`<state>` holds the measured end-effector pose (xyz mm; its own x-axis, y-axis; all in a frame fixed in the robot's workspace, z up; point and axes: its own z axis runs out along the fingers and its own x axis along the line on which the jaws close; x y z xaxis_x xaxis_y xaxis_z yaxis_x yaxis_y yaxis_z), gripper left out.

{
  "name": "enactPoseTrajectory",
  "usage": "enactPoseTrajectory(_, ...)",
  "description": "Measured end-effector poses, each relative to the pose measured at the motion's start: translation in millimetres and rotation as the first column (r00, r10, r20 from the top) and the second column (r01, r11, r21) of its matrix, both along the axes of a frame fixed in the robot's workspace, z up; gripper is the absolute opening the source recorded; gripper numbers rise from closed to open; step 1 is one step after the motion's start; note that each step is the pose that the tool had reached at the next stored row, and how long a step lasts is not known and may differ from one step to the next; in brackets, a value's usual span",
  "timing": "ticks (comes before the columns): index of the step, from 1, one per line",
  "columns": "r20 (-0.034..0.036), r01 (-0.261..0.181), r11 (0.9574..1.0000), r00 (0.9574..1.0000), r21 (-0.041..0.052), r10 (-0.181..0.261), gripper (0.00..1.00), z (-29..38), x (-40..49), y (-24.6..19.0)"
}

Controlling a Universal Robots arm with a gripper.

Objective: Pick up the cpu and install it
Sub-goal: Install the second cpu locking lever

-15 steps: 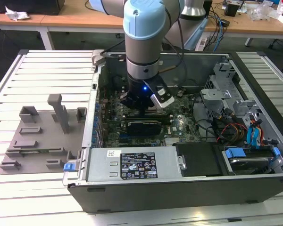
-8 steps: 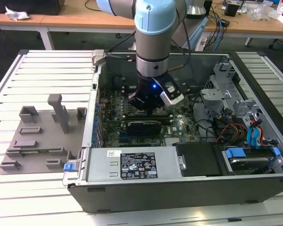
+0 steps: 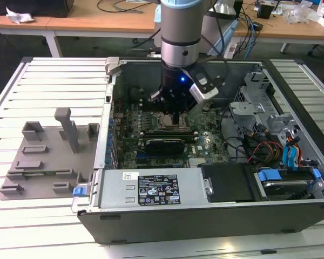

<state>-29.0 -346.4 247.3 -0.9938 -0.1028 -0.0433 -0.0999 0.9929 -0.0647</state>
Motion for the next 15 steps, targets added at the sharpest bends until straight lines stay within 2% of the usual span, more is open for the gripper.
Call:
enactPoseTrajectory(2,0.0,0.0,1.0,1.0,-0.0005,0.0,0.11,17.4,0.0,1.8)
enactPoseTrajectory(4,0.0,0.0,1.0,1.0,-0.0007,0.0,0.11,25.1,0.0,2.5)
enactPoseTrajectory(6,0.0,0.0,1.0,1.0,-0.0016,0.0,0.11,36.4,0.0,3.8)
enactPoseTrajectory(7,-0.0001,0.0,1.0,1.0,-0.0025,0.0,0.11,39.9,0.1,3.9)
enactPoseTrajectory(15,0.0,0.0,1.0,1.0,-0.0023,0.0,0.11,41.7,0.0,3.9)
